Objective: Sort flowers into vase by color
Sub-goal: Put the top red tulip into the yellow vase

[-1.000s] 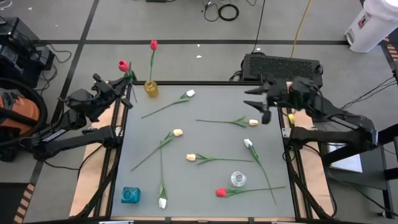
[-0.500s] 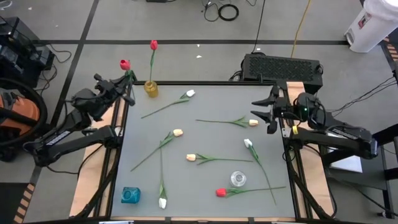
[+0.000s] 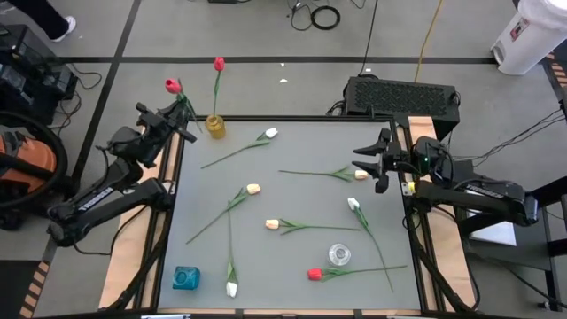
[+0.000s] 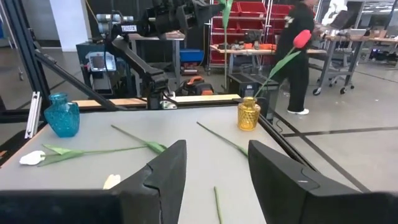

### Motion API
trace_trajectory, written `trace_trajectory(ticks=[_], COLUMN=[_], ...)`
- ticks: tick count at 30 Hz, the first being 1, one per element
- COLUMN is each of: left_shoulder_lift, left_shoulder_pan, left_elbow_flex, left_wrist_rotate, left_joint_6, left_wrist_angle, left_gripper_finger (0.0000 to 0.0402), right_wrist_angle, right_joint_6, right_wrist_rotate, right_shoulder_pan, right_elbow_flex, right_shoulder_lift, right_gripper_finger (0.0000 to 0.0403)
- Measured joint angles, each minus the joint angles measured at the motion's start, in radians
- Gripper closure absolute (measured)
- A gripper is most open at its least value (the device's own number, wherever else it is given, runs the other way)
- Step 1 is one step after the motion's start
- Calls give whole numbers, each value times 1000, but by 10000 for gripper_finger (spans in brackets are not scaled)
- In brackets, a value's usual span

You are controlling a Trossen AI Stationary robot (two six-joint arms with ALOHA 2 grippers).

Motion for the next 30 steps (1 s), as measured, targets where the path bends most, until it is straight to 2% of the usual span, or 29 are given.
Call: trace_trajectory(ticks=[7,15,19,30], left_shoulder_lift=[163,318,343,351], left_shoulder_pan=[107,160,174,231], left_elbow_flex=[0,-1,-1,-1], left_wrist_rotate=[38,81,83,116], left_joint_6=[-60,-87,-105,-121], left_wrist_angle=[117,280,337,337], left_gripper_finger=[401,401,401,401], right_wrist_angle=[10,13,13,11], right_joint_6=[1,26,26,25], right_wrist_rotate=[0,-3,-4,-4], right_shoulder_pan=[1,1,1,1], right_elbow_flex=[0,0,0,0], right_shoulder_lift=[0,0,0,0], right_gripper_finger=[238,238,238,239])
